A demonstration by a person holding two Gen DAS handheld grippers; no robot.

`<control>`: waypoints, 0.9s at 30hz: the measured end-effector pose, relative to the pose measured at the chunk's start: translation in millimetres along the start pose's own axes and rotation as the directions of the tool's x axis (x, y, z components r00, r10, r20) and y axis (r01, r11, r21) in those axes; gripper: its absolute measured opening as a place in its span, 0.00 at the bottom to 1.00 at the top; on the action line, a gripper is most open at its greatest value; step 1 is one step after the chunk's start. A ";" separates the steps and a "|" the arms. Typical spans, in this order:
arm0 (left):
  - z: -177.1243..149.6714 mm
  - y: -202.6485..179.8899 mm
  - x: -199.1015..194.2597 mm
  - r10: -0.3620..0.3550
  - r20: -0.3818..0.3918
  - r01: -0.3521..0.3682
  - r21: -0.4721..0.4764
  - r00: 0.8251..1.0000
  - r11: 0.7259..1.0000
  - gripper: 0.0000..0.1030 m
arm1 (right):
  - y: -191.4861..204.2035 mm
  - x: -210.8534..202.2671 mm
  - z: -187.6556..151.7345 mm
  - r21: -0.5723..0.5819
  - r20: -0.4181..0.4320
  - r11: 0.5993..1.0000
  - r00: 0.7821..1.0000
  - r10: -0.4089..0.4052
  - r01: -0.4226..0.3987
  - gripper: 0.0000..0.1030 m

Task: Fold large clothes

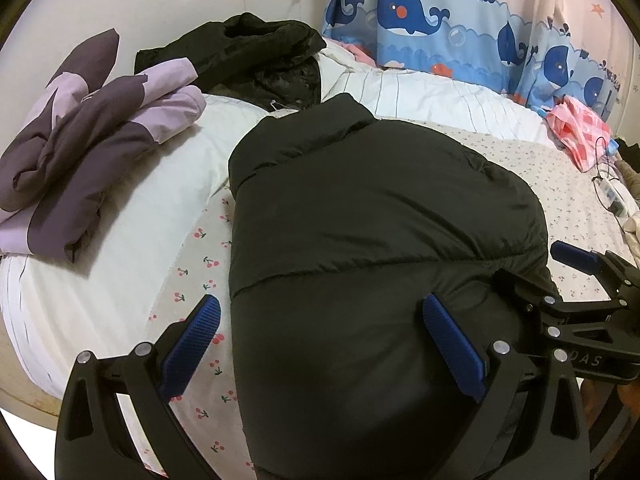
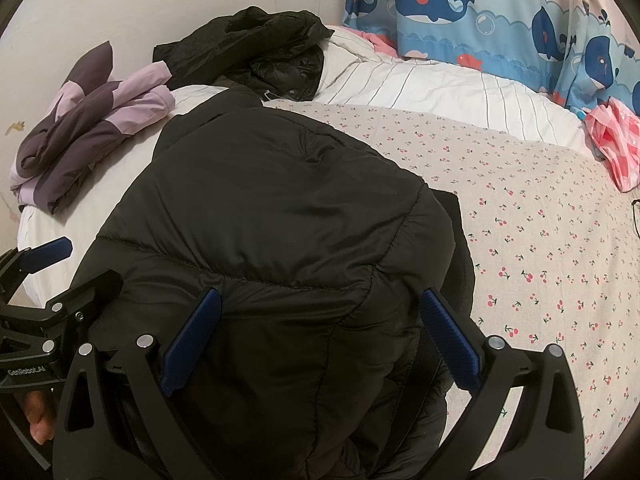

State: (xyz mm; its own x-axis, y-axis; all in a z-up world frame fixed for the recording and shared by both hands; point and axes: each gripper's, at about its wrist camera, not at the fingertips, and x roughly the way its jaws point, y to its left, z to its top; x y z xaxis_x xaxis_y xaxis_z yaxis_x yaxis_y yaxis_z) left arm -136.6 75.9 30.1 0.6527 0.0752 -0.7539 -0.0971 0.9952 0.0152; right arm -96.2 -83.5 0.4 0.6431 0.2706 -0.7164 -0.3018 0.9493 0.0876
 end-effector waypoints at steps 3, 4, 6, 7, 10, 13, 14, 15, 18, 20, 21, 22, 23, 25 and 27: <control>0.5 2.4 2.2 -0.016 -0.015 0.016 -0.015 1.000 1.000 0.95 | 1.9 0.2 -0.6 0.002 -0.002 1.000 1.000 0.001 -0.001 0.93; 0.8 4.4 3.3 -0.027 -0.022 0.027 -0.027 0.999 0.999 0.95 | 2.3 0.7 -0.4 0.003 -0.002 1.000 1.000 0.001 -0.001 0.93; 0.8 7.4 5.2 -0.047 -0.035 0.046 -0.047 0.998 0.998 0.95 | 3.3 0.6 -0.7 0.002 -0.001 1.000 1.000 0.001 -0.001 0.93; 0.8 8.8 6.1 -0.058 -0.041 0.056 -0.057 0.997 0.997 0.95 | 3.6 0.8 -0.8 0.002 -0.002 1.000 1.000 0.001 -0.001 0.93; 0.2 15.3 10.2 -0.110 -0.060 0.104 -0.097 0.992 0.990 0.95 | 3.0 0.7 -1.0 0.005 -0.003 1.000 1.000 0.002 -0.002 0.93; -0.5 22.7 15.5 -0.165 -0.083 0.152 -0.148 0.983 0.977 0.95 | 4.2 1.8 -0.7 0.007 -0.005 1.000 1.000 0.005 -0.005 0.93; -0.8 25.3 16.6 -0.179 -0.086 0.163 -0.163 0.980 0.973 0.95 | 2.8 1.8 -0.5 0.007 -0.005 1.000 1.000 0.007 -0.007 0.93; -0.6 25.6 17.3 -0.180 -0.089 0.163 -0.169 0.980 0.972 0.95 | 1.1 1.7 -0.3 0.006 -0.005 1.000 1.000 0.006 -0.006 0.93; -0.3 26.4 17.1 -0.177 -0.095 0.159 -0.167 0.980 0.973 0.95 | 1.2 1.8 -0.4 0.007 -0.005 1.000 1.000 0.008 -0.008 0.93; -0.8 25.9 9.9 -0.116 -0.059 0.105 -0.154 0.992 0.982 0.95 | -0.6 2.3 0.2 0.008 -0.005 1.000 1.000 0.009 -0.009 0.93; -0.3 25.2 6.5 -0.083 -0.041 0.076 -0.140 0.996 0.987 0.95 | -0.8 2.3 0.2 0.008 -0.005 1.000 1.000 0.009 -0.009 0.93; 0.0 24.5 4.5 -0.068 -0.026 0.064 -0.130 0.997 0.989 0.95 | 0.9 2.5 0.0 0.008 -0.004 1.000 1.000 0.009 -0.009 0.93; 0.9 25.0 3.7 -0.060 -0.019 0.057 -0.124 0.998 0.991 0.95 | -0.8 2.2 0.0 0.009 -0.004 1.000 1.000 0.009 -0.009 0.93; 1.3 23.5 1.8 -0.018 -0.004 0.017 -0.111 1.000 0.994 0.94 | 0.0 2.3 -0.3 0.009 -0.005 1.000 1.000 0.011 -0.011 0.93; 2.8 22.7 0.7 -0.001 0.002 0.001 -0.097 1.000 0.995 0.94 | -1.8 1.9 -0.1 0.008 -0.004 1.000 1.000 0.010 -0.010 0.93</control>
State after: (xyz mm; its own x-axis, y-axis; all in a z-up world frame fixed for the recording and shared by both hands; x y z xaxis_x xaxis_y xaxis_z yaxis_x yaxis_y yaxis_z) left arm -136.3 98.7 31.8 0.6544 0.0748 -0.7525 -0.1687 0.9845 -0.0489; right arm -94.6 -84.7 -1.2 0.6375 0.2793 -0.7180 -0.3022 0.9479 0.1004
